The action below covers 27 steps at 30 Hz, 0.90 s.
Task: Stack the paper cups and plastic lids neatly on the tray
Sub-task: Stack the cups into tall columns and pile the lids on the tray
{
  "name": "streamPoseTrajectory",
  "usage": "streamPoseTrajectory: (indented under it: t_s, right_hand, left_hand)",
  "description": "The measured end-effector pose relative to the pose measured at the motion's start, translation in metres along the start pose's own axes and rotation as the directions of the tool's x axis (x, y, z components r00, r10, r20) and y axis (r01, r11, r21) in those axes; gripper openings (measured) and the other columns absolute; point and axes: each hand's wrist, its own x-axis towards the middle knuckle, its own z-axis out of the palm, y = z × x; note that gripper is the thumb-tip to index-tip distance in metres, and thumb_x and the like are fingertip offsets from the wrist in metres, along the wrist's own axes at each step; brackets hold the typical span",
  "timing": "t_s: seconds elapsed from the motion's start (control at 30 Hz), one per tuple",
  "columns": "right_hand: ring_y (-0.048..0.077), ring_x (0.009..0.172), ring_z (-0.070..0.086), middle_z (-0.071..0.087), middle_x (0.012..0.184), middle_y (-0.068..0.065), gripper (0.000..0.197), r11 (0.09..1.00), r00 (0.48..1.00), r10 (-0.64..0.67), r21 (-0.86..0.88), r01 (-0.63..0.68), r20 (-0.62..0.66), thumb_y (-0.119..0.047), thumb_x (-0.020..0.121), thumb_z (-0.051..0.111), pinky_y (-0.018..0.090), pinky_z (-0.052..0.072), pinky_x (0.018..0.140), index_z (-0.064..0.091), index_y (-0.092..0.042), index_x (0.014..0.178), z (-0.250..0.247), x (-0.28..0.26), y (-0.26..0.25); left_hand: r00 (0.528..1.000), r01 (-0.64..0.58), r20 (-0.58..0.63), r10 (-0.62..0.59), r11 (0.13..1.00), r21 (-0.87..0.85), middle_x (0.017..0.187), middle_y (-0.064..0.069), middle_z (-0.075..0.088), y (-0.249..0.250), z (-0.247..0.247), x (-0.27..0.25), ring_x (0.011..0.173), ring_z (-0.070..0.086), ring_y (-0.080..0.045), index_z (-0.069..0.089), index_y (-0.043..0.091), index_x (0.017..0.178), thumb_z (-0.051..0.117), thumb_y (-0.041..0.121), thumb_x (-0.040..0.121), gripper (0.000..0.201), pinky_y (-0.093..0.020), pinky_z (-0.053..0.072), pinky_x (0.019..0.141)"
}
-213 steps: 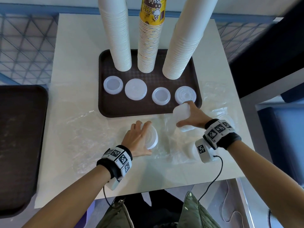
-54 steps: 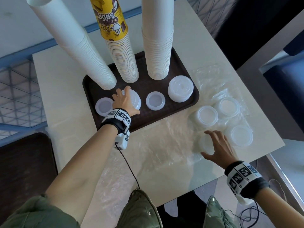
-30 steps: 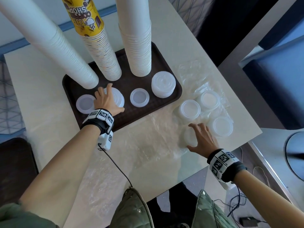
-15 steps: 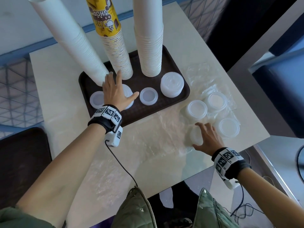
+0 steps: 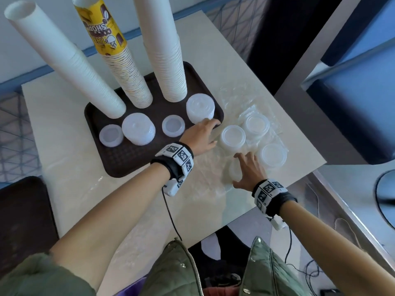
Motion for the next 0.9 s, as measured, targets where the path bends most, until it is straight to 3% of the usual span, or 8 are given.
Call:
streamPoseTrajectory:
  t_s: [0.17,0.3,0.4,0.73,0.9]
  right_hand:
    - [0.031,0.111,0.039,0.037,0.12,0.014,0.086,1.0,1.0,-0.01,0.015,0.01,-0.001,-0.032,0.058,0.079,0.037,0.045,0.086,0.036,-0.015,0.13,0.002,0.001,0.006]
    - [0.034,0.104,0.045,0.041,0.116,0.017,0.086,0.998,0.999,-0.045,0.051,0.046,-0.014,-0.029,0.054,0.079,0.039,0.046,0.083,0.041,-0.012,0.129,0.005,0.0,0.011]
    - [0.034,0.098,0.049,0.044,0.112,0.016,0.082,0.995,0.997,-0.067,0.071,0.07,-0.044,-0.028,0.055,0.077,0.038,0.044,0.077,0.044,-0.012,0.127,0.004,-0.003,0.014]
    - [0.03,0.098,0.052,0.045,0.115,0.012,0.078,0.982,0.988,-0.135,0.126,0.143,-0.073,-0.032,0.06,0.073,0.034,0.049,0.072,0.043,-0.015,0.129,-0.007,-0.009,0.026]
    - [0.028,0.102,0.049,0.044,0.118,0.01,0.074,0.975,0.983,-0.157,0.143,0.169,-0.094,-0.031,0.063,0.072,0.027,0.036,0.067,0.042,-0.017,0.129,-0.014,-0.012,0.031]
  left_hand:
    - [0.984,-0.025,0.18,0.003,0.993,0.118,0.132,-0.013,0.039,0.023,0.031,0.037,0.119,0.043,-0.03,0.03,0.012,0.137,0.07,0.024,0.073,0.077,-0.046,0.048,0.086]
    - [0.971,-0.028,0.237,-0.032,0.969,0.245,0.142,-0.014,0.028,0.031,0.048,0.057,0.131,0.029,-0.032,0.014,0.01,0.144,0.075,0.03,0.07,0.098,-0.042,0.043,0.093]
    - [0.969,0.015,0.234,-0.077,0.967,0.254,0.142,-0.015,0.03,0.035,0.057,0.064,0.131,0.03,-0.031,0.013,0.007,0.144,0.077,0.036,0.067,0.104,-0.04,0.038,0.098]
    - [0.974,0.159,0.129,-0.186,0.968,0.194,0.131,-0.014,0.038,0.035,0.08,0.064,0.118,0.04,-0.031,0.025,0.012,0.139,0.08,0.036,0.058,0.101,-0.042,0.042,0.092]
    - [0.974,0.185,0.099,-0.202,0.971,0.154,0.127,-0.015,0.041,0.034,0.082,0.066,0.115,0.043,-0.033,0.031,0.014,0.134,0.083,0.035,0.054,0.098,-0.043,0.043,0.093]
